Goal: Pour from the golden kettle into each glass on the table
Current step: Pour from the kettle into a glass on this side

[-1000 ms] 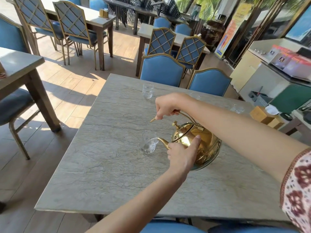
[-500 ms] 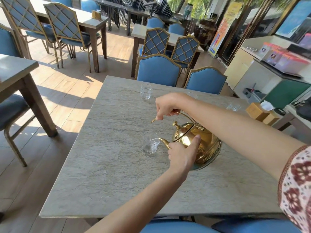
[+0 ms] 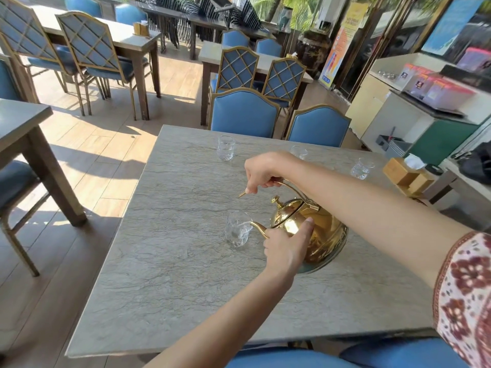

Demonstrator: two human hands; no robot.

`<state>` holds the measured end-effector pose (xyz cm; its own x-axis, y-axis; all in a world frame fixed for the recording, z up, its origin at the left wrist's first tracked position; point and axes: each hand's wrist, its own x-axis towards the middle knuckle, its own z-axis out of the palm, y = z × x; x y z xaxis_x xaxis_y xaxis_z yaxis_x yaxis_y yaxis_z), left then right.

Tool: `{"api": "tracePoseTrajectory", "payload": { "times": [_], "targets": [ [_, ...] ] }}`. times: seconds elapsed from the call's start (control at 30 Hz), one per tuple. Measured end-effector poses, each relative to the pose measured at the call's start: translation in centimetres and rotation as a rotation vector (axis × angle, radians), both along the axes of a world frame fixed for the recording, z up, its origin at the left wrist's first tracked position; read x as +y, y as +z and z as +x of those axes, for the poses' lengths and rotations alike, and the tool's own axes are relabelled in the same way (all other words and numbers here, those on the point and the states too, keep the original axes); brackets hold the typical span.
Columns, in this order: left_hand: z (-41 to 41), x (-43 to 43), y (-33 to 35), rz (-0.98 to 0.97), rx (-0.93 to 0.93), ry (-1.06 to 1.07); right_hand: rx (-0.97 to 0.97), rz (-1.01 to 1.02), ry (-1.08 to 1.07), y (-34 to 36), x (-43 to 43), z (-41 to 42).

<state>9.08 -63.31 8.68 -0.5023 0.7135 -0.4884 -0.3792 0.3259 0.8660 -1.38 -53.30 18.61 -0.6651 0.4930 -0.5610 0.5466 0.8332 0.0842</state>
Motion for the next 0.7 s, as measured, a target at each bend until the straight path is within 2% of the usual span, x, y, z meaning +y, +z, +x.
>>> {"api": "tracePoseTrajectory", "payload": {
  "times": [0.3,0.5,0.7],
  "targets": [
    [-0.2,-0.8,-0.8,-0.058,0.103,-0.048,0.119,-0.087,-0.112,-0.8,0.1,1.6],
    [0.3,-1.8,-2.1,-0.130,0.298,-0.137,0.311,-0.190,-0.268,-1.8,1.1,6.2],
    [1.5,-1.1,-1.3,-0.123,0.439,-0.211,0.499,-0.236,-0.366,-0.9,2.2,10.5]
  ]
}}
